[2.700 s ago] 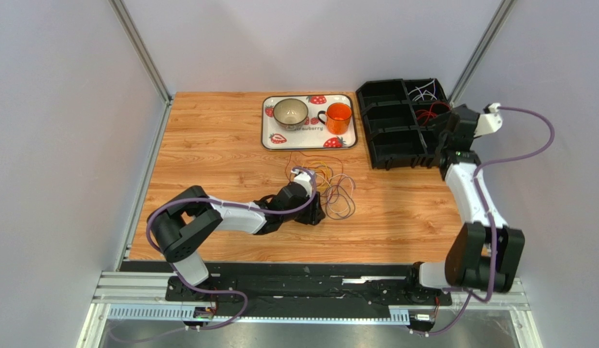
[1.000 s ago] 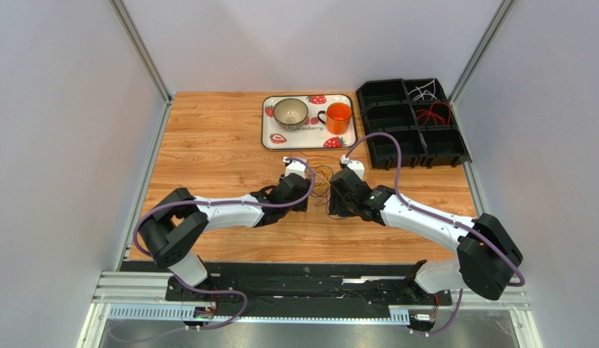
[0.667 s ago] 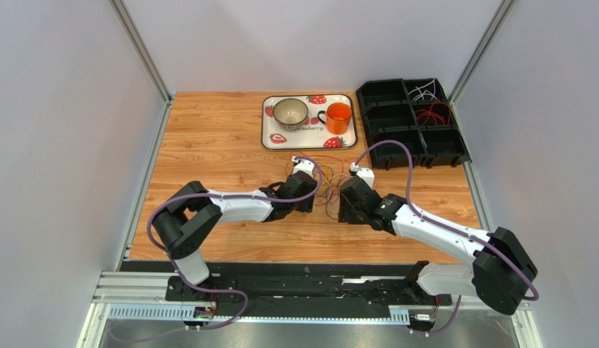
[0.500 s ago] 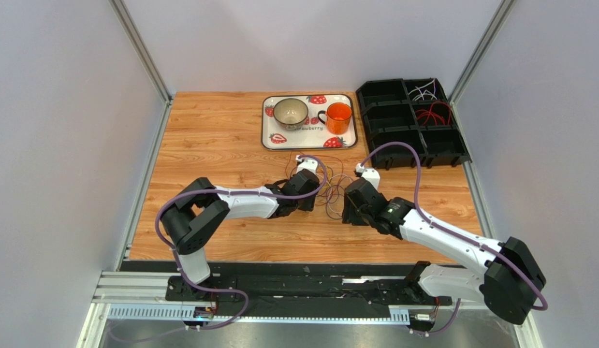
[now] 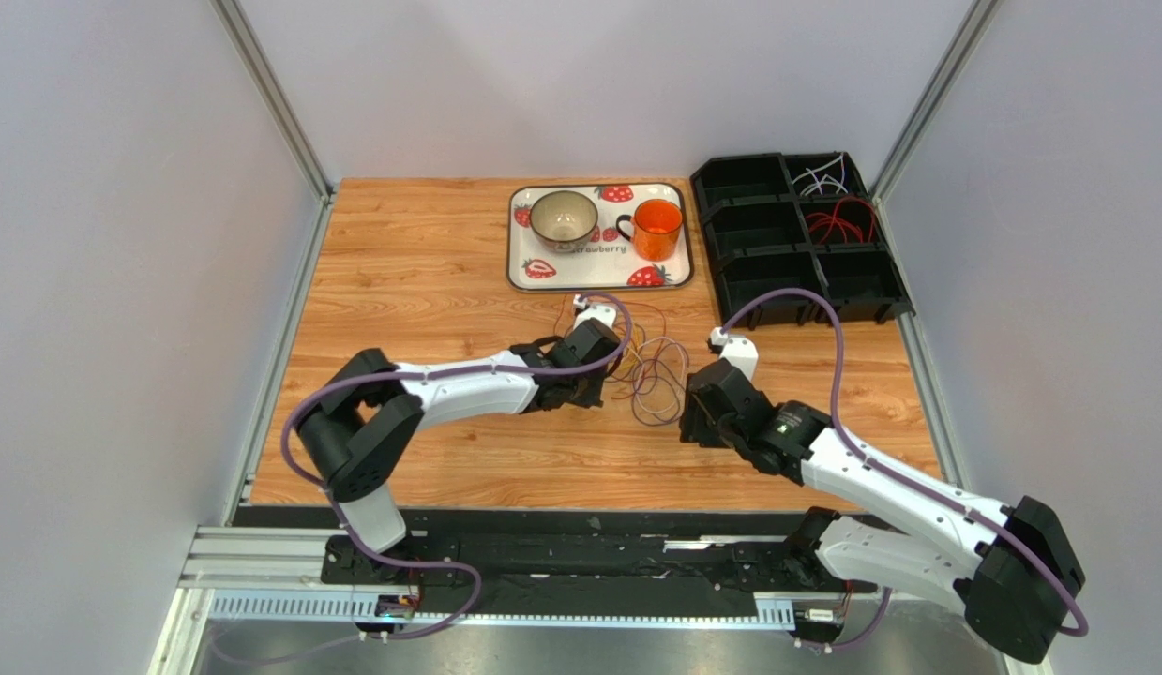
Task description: Untangle the cables
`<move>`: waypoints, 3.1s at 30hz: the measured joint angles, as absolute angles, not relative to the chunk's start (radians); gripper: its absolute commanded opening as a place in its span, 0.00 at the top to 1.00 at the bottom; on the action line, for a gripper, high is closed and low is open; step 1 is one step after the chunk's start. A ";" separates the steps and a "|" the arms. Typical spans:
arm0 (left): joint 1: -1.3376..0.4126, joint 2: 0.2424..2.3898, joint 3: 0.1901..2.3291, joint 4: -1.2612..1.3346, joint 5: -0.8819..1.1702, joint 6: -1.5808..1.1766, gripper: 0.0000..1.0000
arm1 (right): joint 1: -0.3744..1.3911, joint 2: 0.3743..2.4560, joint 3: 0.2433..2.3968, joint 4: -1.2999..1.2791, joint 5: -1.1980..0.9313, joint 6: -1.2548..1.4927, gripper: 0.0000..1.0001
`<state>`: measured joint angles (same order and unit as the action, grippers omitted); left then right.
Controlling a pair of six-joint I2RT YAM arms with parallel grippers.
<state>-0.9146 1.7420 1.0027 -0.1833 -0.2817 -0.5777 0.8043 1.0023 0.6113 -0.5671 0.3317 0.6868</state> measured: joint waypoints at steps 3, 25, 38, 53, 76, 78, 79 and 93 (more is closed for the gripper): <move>-0.915 1.658 1.103 -0.337 -0.283 -0.551 1.00 | 0.804 0.957 0.585 -0.573 0.341 0.688 0.54; -0.915 1.118 1.824 -0.601 -0.094 -0.373 1.00 | 0.804 0.856 0.537 -0.588 0.356 0.691 0.57; -0.915 0.943 1.038 -0.558 -0.160 -0.530 1.00 | 0.804 0.879 0.537 -0.465 0.179 0.619 0.52; -0.915 1.003 0.737 -0.363 -0.189 -0.668 1.00 | 0.828 1.138 0.617 -0.276 -0.038 0.547 0.41; -0.894 1.220 0.620 -0.120 -0.170 -0.681 1.00 | 0.944 1.392 0.667 -0.100 -0.080 0.481 0.34; -0.891 1.230 0.612 -0.107 -0.166 -0.684 1.00 | 0.952 1.417 0.678 -0.094 -0.076 0.474 0.34; -0.889 1.235 0.606 -0.099 -0.163 -0.685 1.00 | 0.955 1.426 0.683 -0.091 -0.074 0.472 0.34; -0.862 1.254 0.562 -0.007 -0.138 -0.692 1.00 | 1.018 1.544 0.773 -0.085 0.027 0.414 0.34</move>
